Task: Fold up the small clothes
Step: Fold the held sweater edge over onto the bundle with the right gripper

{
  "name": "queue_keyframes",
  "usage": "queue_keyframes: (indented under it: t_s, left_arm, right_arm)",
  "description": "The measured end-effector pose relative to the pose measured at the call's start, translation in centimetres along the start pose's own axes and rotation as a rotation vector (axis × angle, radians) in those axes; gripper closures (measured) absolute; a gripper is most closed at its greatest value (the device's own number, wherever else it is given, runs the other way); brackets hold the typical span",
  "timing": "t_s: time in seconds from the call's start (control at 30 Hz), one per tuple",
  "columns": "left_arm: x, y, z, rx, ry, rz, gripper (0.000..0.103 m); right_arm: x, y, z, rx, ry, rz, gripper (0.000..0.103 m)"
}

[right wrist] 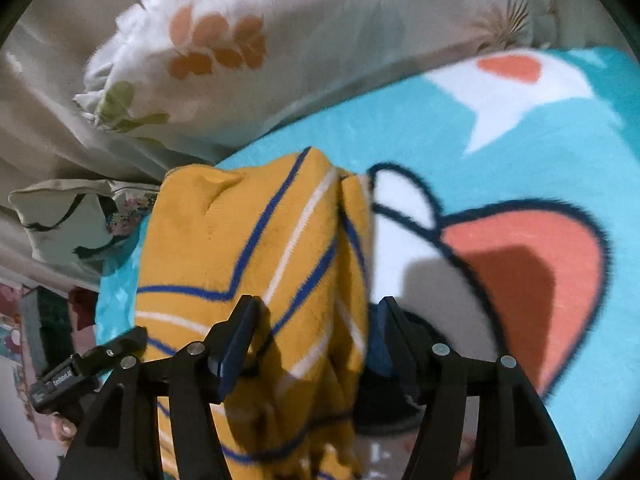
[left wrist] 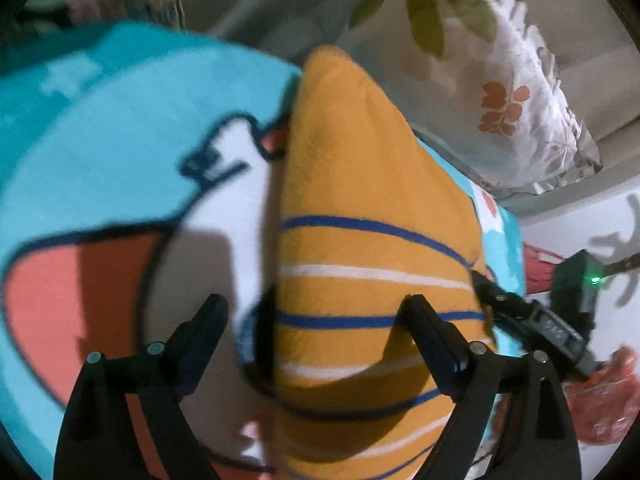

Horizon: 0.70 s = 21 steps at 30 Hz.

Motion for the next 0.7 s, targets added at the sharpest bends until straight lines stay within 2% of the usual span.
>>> queue_keyframes:
  t_s: [0.03,0.07,0.13,0.17,0.2,0.27,0.33,0.37,0.4,0.5,0.53,0.6,0.7]
  left_arm:
    - [0.3,-0.1,0.2,-0.011,0.016,0.003,0.017]
    - [0.9,-0.1,0.2,-0.018,0.039,0.014,0.039]
    - [1.7,-0.2,-0.7,-0.011,0.022,0.025,0.047]
    - [2.2,-0.2,-1.3,-0.004,0.025,0.036,0.053]
    - [2.8,-0.3,-2.2,0.007,0.011,0.050,0.054]
    - [3.8,-0.5,-3.7,0.027,-0.034,0.075,0.054]
    - [4.1,-0.7,-4.1,0.034,-0.076,0.077,0.053]
    - [4.0,-0.8,-4.1,0.041,-0.122,0.067,0.048]
    - [3.7,-0.9,-3.8,0.047,-0.158,0.062,0.042]
    - [3.4,-0.3,-2.7,0.036,-0.280,0.065,0.040]
    - [3.2,0.1,-2.6,0.032,-0.298,0.069,0.040]
    - [3.2,1.2,-2.5,0.041,-0.338,0.075,0.037]
    - [2.9,3.1,-3.9,0.082,-0.367,0.068,0.034]
  right_arm:
    - [0.0,-0.1,0.5,-0.012,-0.041,0.015,0.059]
    - [-0.2,-0.2,0.9,-0.025,-0.085,0.030,0.064]
    - [-0.8,-0.4,1.1,-0.034,-0.112,0.035,0.071]
    - [-1.4,-0.5,0.8,-0.036,-0.121,0.029,0.072]
    - [-1.8,-0.6,0.4,-0.035,-0.142,0.022,0.073]
    - [-2.7,-0.8,-1.1,-0.011,-0.210,0.015,0.074]
    - [-2.9,-0.8,-2.3,0.023,-0.229,0.009,0.075]
    - [-2.8,-0.7,-2.4,0.029,-0.219,0.010,0.075]
    - [-2.6,-0.7,-2.4,0.031,-0.187,0.009,0.075]
    - [-1.5,-0.8,-1.0,0.007,0.025,-0.005,0.073]
    - [-1.1,-0.7,-0.6,-0.005,0.059,-0.003,0.069]
    - [-0.8,-0.4,-1.3,0.007,0.048,0.024,0.068]
    - [-2.7,0.4,-4.2,0.080,0.126,-0.042,0.066]
Point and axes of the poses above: each gripper's, at about its wrist camera, not at the fingertips, and z roughly the way its jaws point, x to its right, y to its underside, the point moved 2 cm from there along z, roughly the way its jaws point, and after that the axes turned 10 degrees about -x, right-handed, at the moved point
